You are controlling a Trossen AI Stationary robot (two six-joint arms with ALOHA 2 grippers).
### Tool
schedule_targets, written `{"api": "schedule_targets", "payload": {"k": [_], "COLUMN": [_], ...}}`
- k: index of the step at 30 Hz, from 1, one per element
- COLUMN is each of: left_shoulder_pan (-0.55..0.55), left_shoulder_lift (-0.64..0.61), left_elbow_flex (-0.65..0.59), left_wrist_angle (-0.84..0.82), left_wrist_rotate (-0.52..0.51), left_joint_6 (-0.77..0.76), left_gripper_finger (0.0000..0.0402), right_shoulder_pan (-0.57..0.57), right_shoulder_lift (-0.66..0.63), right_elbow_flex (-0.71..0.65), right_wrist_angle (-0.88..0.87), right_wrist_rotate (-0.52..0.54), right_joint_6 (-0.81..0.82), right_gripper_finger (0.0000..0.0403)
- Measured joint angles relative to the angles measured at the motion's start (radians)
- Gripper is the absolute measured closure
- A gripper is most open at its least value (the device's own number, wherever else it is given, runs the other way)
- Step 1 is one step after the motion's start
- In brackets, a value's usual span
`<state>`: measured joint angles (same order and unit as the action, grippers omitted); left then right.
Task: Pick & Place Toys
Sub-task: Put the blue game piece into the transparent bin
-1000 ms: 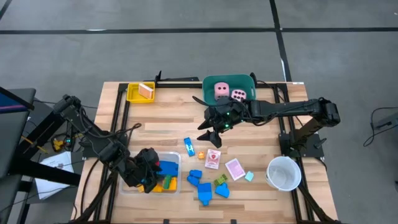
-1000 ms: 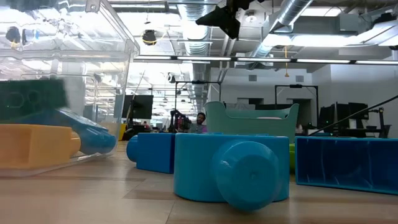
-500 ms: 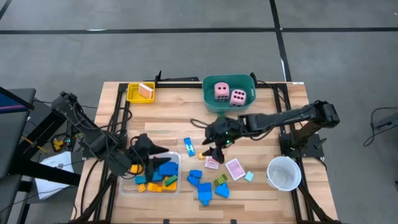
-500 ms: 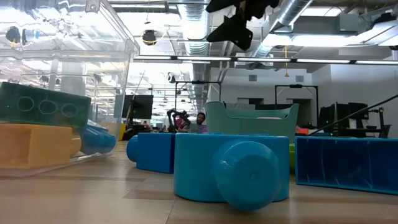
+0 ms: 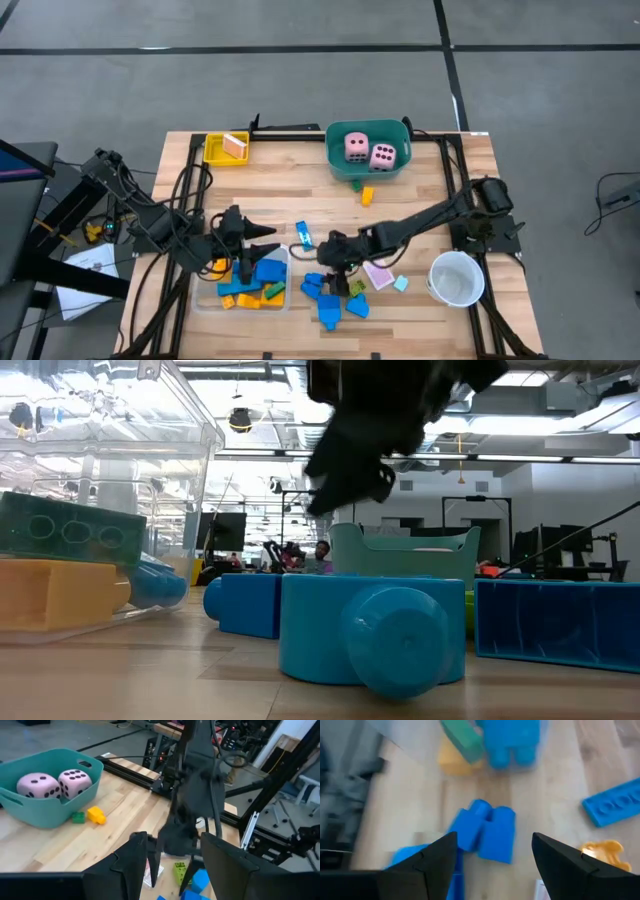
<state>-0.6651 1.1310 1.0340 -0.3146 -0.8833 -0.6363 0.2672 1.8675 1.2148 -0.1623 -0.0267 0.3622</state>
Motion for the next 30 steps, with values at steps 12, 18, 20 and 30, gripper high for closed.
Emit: {"api": "schedule_targets", "payload": {"k": [12, 18, 20, 30], "left_shoulder_pan": [0.000, 0.000, 0.000, 0.000], "left_shoulder_lift": [0.001, 0.001, 0.001, 0.001], "left_elbow_flex": [0.000, 0.000, 0.000, 0.000], "left_wrist_angle": [0.001, 0.001, 0.001, 0.002], "left_wrist_rotate": [0.001, 0.001, 0.001, 0.002], "left_joint_6": [0.012, 0.034, 0.042, 0.054], "left_gripper_finger": [0.0220, 0.0220, 0.0220, 0.0220], "right_shoulder_pan": [0.056, 0.052, 0.053, 0.067], "right_shoulder_lift": [0.071, 0.082, 0.099, 0.115], "right_elbow_flex": [0.000, 0.000, -0.001, 0.000], "right_wrist_angle": [0.051, 0.073, 0.079, 0.100], "right_wrist_rotate": [0.116, 0.133, 0.128, 0.105], "right_joint_6": [-0.024, -0.024, -0.022, -0.003], "right_gripper_finger": [0.0202, 0.0210, 0.0211, 0.0178]}}
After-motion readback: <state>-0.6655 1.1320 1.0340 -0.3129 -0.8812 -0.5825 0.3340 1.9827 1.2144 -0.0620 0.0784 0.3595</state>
